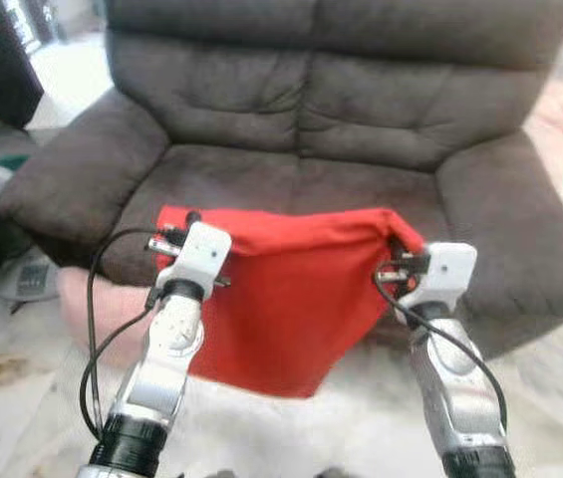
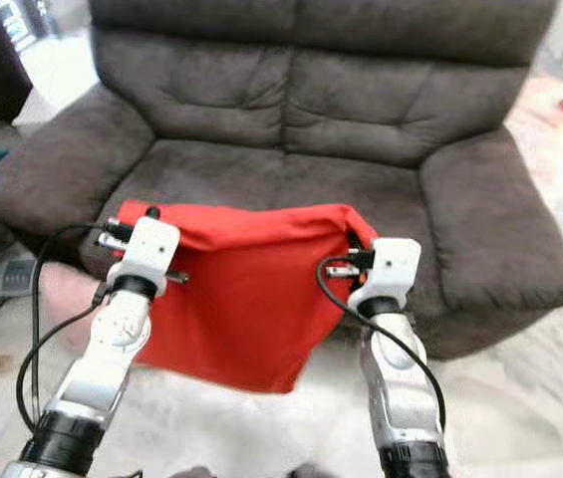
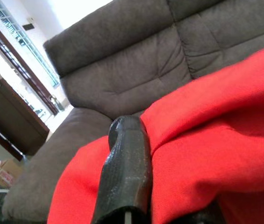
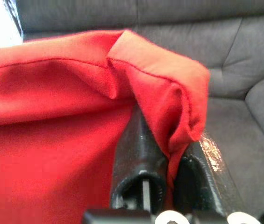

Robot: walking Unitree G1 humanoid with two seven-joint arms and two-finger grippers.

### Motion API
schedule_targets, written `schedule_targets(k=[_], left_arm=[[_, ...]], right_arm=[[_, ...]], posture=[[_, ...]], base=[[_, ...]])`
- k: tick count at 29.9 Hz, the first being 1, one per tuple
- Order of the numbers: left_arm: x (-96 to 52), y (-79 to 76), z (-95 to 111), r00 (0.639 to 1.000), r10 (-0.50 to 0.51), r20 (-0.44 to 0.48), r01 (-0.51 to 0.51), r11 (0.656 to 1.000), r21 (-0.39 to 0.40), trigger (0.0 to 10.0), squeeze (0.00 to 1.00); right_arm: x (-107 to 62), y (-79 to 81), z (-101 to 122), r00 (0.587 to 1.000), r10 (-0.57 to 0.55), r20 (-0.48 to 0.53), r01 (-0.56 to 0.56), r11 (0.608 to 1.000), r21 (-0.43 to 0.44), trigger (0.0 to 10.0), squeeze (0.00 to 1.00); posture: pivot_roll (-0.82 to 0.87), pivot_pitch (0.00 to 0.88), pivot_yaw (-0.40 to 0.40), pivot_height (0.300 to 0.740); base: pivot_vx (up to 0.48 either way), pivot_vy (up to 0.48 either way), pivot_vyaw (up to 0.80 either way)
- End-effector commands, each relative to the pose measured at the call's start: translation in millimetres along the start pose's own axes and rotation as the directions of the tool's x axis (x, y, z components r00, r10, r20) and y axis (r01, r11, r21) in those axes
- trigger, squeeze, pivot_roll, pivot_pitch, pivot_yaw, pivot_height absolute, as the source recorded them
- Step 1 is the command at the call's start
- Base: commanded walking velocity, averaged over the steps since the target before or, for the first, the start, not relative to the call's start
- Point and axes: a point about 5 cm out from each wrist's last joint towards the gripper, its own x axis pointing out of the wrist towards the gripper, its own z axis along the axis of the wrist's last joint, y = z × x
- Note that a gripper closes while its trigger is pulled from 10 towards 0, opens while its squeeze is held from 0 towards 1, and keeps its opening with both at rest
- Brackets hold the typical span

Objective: Move the pillow to the sofa from floor

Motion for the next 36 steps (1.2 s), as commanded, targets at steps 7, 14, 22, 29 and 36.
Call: schedule_targets(k=[7,14,22,29,36], left_arm=[[8.2,12.0,28.5,0.989,0.067,0.132,-0.063,0.997,-0.038,10.0,0.0],[7.8,11.8,28.5,0.989,0.07,0.132,-0.066,0.997,-0.04,10.0,0.0],[7.7,12.8,28.1,0.988,0.073,0.134,-0.067,0.997,-0.045,10.0,0.0],[8.1,9.3,29.2,0.989,0.06,0.138,-0.05,0.996,-0.076,10.0,0.0],[4.0,9.4,29.3,0.987,0.058,0.147,-0.047,0.996,-0.08,10.0,0.0]], right_arm=[[1.0,-2.8,2.6,1.0,-0.013,0.011,0.013,1.0,-0.003,10.0,0.0],[2.1,-2.5,3.2,1.0,-0.011,0.015,0.011,1.0,-0.001,10.0,0.0],[3.4,-1.3,4.2,1.0,-0.004,0.018,0.004,1.0,0.0,10.0,0.0],[3.9,-0.5,3.8,1.0,0.0,0.018,0.0,1.0,0.001,10.0,0.0],[5.0,0.7,5.1,1.0,-0.002,0.028,0.002,1.0,-0.003,10.0,0.0]], posture=[[0.14,0.066,-0.006,0.74],[0.14,0.065,-0.009,0.74],[0.14,0.062,-0.01,0.74],[0.14,0.059,-0.01,0.74],[0.14,0.052,-0.012,0.74]], base=[[0.0,-0.298,0.0],[0.0,-0.297,0.0],[0.0,-0.295,0.0],[0.0,-0.117,-0.7],[0.0,0.0,0.0]])
